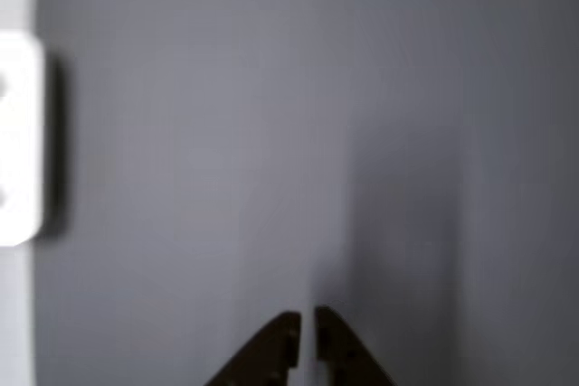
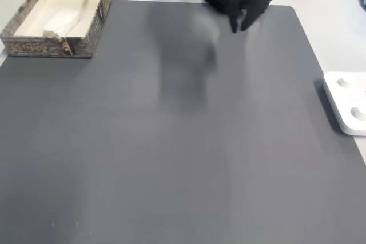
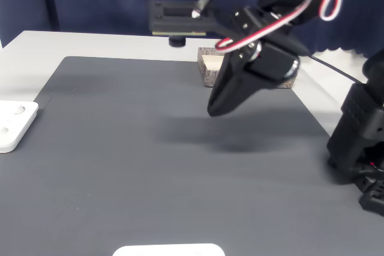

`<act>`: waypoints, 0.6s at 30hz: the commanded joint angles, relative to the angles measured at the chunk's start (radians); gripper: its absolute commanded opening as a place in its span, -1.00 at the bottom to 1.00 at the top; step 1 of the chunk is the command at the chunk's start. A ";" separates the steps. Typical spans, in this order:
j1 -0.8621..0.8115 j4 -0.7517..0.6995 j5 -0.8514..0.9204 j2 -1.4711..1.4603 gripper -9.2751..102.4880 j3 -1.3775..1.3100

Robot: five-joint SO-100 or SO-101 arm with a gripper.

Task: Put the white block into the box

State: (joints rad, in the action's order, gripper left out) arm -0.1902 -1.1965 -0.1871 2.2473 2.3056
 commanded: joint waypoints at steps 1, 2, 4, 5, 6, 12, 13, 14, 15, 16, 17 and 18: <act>0.130 0.009 0.032 0.060 -0.86 0.025; 0.156 0.008 0.049 0.072 -0.86 0.040; 0.199 0.011 0.101 0.117 -0.86 0.083; 0.213 0.012 0.126 0.143 -0.86 0.109; 0.225 0.012 0.149 0.176 -0.86 0.137; 0.206 -0.008 0.149 0.426 -0.86 0.318; 0.198 -0.009 0.140 0.468 -0.86 0.350; 0.192 -0.009 0.127 0.509 -0.86 0.383; 0.187 -0.014 0.115 0.549 -0.86 0.414; 0.181 -0.021 0.114 0.586 -0.86 0.443; 0.172 -0.029 0.114 0.623 -0.86 0.469; 0.163 -0.034 0.107 0.655 -0.86 0.492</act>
State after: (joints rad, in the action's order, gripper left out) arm 0.0077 -1.2118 -0.0598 2.7842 2.7504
